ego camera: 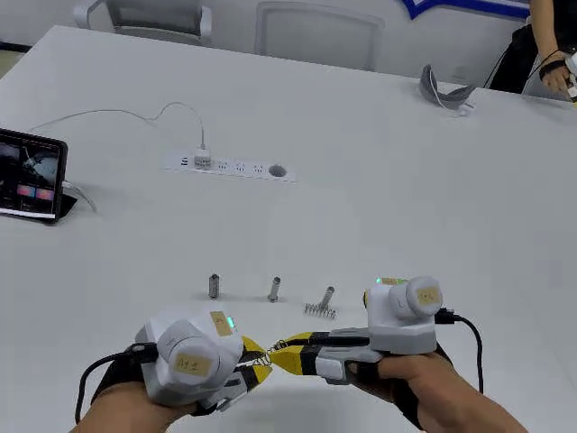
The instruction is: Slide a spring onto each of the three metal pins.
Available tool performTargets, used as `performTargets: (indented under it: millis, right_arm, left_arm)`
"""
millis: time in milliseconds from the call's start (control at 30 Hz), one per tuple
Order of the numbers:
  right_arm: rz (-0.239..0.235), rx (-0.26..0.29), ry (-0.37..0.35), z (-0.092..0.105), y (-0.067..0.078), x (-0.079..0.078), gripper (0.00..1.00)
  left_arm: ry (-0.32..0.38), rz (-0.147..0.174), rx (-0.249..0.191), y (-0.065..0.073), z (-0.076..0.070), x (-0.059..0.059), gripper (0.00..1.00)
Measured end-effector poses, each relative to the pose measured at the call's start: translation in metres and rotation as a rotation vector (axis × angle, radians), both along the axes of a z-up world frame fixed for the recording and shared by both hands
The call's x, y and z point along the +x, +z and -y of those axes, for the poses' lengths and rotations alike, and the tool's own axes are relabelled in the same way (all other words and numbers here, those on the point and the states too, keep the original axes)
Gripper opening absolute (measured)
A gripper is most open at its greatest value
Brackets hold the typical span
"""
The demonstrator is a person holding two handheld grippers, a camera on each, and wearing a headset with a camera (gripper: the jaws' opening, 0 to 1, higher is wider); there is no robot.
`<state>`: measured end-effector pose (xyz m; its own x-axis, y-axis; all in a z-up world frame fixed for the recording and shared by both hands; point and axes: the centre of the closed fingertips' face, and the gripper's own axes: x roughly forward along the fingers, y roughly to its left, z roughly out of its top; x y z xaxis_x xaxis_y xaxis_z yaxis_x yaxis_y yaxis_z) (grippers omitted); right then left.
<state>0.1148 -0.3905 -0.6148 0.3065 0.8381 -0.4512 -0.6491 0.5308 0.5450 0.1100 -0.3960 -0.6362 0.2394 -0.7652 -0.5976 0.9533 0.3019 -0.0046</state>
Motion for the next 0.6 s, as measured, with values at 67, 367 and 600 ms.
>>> performTargets:
  millis: [67, 367, 600]
  right_arm:
    - [0.000, -0.007, 0.004, 0.000, 0.000, 0.002, 0.12]
    - [0.071, -0.094, 0.100, 0.001, 0.008, 0.009, 0.12]
    - [0.156, -0.190, 0.245, 0.000, 0.013, 0.009, 0.12]
  left_arm:
    - [0.004, -0.003, -0.005, 0.001, 0.000, 0.002, 0.10]
    - [0.007, -0.012, -0.045, 0.008, 0.003, 0.010, 0.10]
    - [-0.033, -0.026, -0.082, 0.015, 0.008, 0.012, 0.10]
